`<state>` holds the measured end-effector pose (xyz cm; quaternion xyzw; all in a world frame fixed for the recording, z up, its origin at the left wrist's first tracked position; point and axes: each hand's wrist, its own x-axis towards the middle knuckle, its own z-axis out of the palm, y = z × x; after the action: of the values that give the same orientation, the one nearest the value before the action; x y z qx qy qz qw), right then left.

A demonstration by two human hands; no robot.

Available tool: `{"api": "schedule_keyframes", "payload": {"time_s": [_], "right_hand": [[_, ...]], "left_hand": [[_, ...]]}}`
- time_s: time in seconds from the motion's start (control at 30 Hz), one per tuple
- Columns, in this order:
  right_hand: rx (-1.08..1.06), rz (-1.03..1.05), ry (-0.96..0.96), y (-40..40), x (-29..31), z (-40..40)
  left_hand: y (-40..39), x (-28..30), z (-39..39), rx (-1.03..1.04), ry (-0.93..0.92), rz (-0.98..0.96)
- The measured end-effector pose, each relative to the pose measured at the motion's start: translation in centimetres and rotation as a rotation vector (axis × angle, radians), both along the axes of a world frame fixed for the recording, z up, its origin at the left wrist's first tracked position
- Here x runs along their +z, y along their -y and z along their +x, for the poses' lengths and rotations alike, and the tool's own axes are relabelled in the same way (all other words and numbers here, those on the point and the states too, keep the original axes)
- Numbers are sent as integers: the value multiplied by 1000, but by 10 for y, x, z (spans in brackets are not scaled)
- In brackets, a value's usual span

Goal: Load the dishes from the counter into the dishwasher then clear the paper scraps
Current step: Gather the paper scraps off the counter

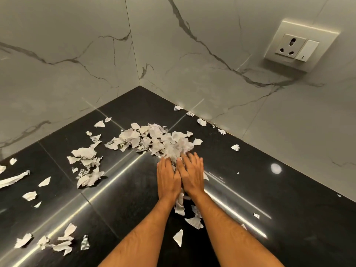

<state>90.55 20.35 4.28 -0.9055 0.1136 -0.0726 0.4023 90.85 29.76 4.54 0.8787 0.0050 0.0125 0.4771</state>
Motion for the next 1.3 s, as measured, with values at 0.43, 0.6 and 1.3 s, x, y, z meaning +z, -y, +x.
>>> {"api": "schedule_keyframes", "payload": {"time_s": [0.43, 0.6, 1.3], "right_hand": [[-189, 1079, 143, -19, 36, 6], [-163, 1138, 160, -19, 55, -8], [-90, 1212, 250, -147, 120, -178]], "left_hand": [[25, 50, -1, 202, -197, -806], [26, 65, -14, 221, -171, -817], [-104, 120, -179, 137, -68, -877]]}}
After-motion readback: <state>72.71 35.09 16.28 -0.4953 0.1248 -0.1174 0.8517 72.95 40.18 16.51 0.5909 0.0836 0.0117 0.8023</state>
